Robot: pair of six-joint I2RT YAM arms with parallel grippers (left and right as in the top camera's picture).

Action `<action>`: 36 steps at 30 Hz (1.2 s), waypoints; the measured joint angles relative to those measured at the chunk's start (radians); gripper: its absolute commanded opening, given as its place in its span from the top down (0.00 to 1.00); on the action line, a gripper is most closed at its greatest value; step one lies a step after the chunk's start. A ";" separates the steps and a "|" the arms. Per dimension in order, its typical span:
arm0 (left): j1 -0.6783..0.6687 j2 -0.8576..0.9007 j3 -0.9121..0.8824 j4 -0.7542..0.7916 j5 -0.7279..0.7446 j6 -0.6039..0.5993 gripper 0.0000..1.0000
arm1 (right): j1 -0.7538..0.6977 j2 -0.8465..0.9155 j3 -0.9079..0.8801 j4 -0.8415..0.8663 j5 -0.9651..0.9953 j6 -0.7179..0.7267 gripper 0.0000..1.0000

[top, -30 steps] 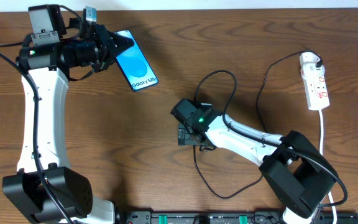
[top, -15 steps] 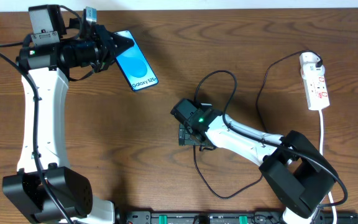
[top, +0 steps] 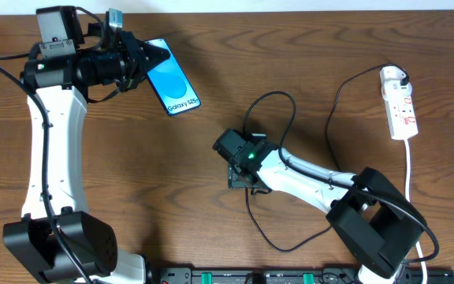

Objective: Plug charger to phone and switch on socket

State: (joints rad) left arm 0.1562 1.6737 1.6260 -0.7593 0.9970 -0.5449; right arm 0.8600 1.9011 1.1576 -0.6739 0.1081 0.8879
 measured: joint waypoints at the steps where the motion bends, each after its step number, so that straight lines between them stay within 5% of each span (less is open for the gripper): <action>1: 0.000 0.000 0.000 0.000 0.000 0.000 0.93 | 0.003 0.000 0.000 -0.002 0.001 0.001 0.32; 10: 0.000 0.000 0.000 0.000 0.000 0.000 0.93 | 0.008 0.010 0.005 -0.002 0.021 0.003 0.40; 15: 0.000 0.000 0.000 0.000 0.000 0.000 0.93 | 0.006 0.010 0.006 0.001 0.025 0.005 0.59; 31: 0.000 0.000 0.000 0.000 0.000 0.000 0.93 | 0.005 0.011 0.006 0.005 0.024 0.018 0.97; 36: 0.000 0.000 0.000 0.000 0.000 0.000 0.93 | 0.001 0.011 0.007 0.006 0.017 0.020 0.99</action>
State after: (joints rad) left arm 0.1562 1.6737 1.6260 -0.7593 0.9974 -0.5449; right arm 0.8608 1.9125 1.1645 -0.6678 0.1253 0.9077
